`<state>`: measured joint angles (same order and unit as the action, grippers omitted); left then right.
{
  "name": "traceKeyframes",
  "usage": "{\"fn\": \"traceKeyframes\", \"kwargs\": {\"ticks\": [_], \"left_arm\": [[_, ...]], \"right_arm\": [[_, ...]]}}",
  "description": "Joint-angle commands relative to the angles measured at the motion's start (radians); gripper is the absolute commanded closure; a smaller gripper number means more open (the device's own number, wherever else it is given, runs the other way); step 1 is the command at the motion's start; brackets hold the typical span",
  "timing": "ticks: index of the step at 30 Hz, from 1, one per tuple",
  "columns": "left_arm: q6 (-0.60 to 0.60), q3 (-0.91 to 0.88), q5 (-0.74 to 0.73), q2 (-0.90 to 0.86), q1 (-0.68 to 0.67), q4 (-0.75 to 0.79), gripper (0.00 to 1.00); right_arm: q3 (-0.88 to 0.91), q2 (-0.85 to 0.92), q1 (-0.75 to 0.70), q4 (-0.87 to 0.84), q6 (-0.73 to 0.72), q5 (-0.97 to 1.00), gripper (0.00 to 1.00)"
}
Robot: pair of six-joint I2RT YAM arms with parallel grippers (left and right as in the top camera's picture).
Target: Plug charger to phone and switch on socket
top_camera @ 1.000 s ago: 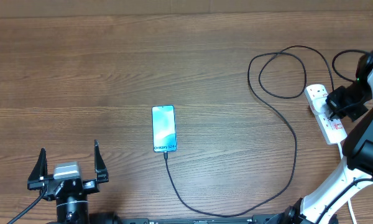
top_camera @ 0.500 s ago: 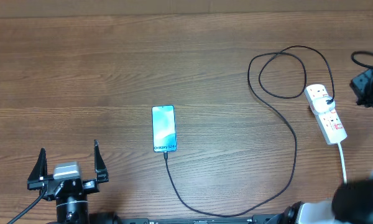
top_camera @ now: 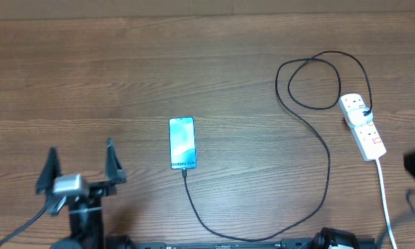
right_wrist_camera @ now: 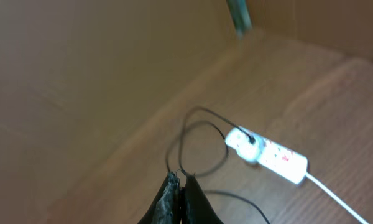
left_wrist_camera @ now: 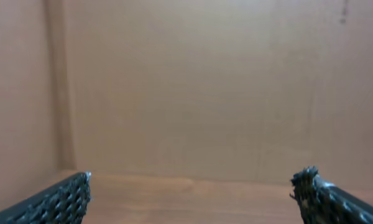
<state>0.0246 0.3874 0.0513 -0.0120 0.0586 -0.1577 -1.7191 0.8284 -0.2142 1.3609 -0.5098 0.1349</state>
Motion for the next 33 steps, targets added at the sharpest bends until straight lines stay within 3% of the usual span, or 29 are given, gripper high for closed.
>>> {"fn": "traceKeyframes", "kwargs": {"ticks": [1,5,15,22,29,32,33], "left_arm": [[0.035,-0.120,-0.101,0.008,-0.005,0.107,0.00],[0.035,-0.202,-0.142,0.008,-0.005,0.211,0.00],[0.035,-0.357,-0.141,0.008,-0.005,0.249,0.00],[0.035,-0.382,-0.141,0.008,-0.005,0.180,0.00],[0.035,-0.382,-0.141,0.006,-0.005,0.086,0.01],[0.035,-0.382,-0.141,0.006,-0.005,0.087,0.00],[0.035,-0.382,-0.141,0.006,-0.005,0.087,0.00]], "right_arm": [[-0.010,-0.064,0.006,-0.005,0.021,-0.019,0.96],[-0.010,-0.087,0.006,-0.005,0.044,-0.117,0.96],[-0.010,-0.087,0.006,0.002,0.073,-0.190,0.96],[-0.035,-0.087,0.006,0.053,0.098,-0.190,0.96],[-0.195,-0.087,0.006,0.177,0.141,-0.189,0.96],[-0.253,-0.087,0.006,0.217,0.140,-0.190,0.91],[-0.260,-0.087,0.006,0.222,0.140,-0.190,0.78]]}}
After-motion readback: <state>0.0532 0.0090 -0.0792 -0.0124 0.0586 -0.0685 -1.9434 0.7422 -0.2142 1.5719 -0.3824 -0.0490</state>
